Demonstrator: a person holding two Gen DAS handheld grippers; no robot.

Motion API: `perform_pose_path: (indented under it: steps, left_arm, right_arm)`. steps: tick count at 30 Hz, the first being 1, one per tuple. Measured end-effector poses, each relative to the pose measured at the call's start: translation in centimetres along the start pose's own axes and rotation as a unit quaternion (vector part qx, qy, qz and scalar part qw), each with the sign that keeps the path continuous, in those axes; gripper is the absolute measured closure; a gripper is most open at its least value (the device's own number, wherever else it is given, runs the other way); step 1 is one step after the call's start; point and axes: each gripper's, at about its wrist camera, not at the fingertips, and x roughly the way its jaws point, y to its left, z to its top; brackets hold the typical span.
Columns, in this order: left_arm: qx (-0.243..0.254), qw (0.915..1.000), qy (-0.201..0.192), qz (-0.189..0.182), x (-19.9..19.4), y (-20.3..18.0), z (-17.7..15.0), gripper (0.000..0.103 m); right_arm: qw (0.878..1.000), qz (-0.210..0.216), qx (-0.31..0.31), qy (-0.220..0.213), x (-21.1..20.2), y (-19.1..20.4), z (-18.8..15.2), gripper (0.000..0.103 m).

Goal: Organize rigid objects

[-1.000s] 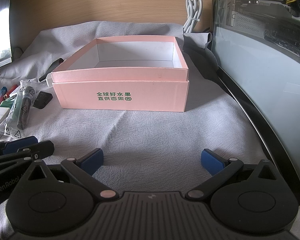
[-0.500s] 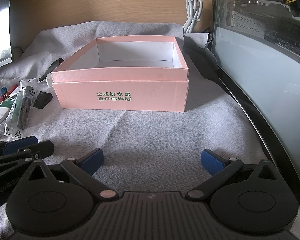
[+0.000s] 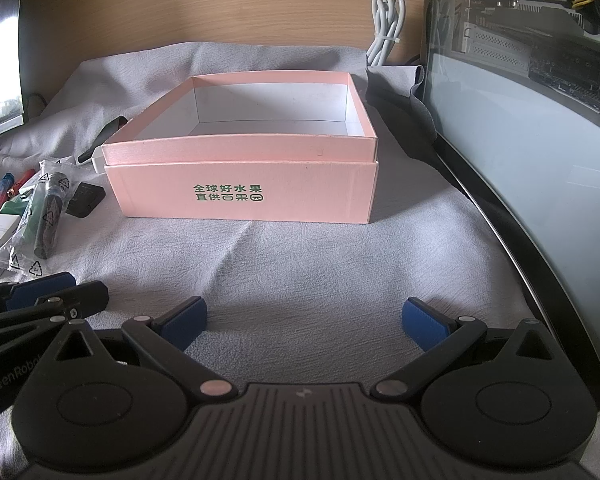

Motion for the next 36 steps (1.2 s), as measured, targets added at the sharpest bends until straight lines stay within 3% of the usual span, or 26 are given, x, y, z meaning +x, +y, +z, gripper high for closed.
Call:
perform_pose_path:
  steps: [15,20,24,27,30,36]
  left_arm:
    - [-0.019,0.9998,-0.003,-0.006,-0.3,0.8,0.0,0.075]
    - [-0.018,0.9992,-0.027,0.023,-2.8,3.6,1.0,0.075]
    - [-0.02,0.9951,-0.056,0.079,-4.9,8.1,2.2,0.075]
    - [-0.045,0.9936,-0.032,0.099,-4.5,12.0,3.3,0.076]
    - [-0.069,0.994,0.02,0.082,-3.2,14.5,4.1,0.076]
    - [-0.007,0.9969,0.035,0.07,-1.9,13.3,3.7,0.071]
  right_arm:
    - [1.0,0.002,-0.003,0.006,0.0,0.0,0.2,0.0]
    - [1.0,0.014,-0.013,0.023,0.2,-0.4,0.8,0.0]
    - [0.999,0.024,-0.024,0.042,0.4,-0.6,1.4,0.0]
    - [0.998,0.029,-0.031,0.05,0.5,-0.7,1.6,0.0]
    - [0.998,0.033,-0.034,0.047,0.6,-0.8,1.6,0.0]
    - [0.998,0.034,-0.034,0.031,0.3,-0.8,1.1,0.0]
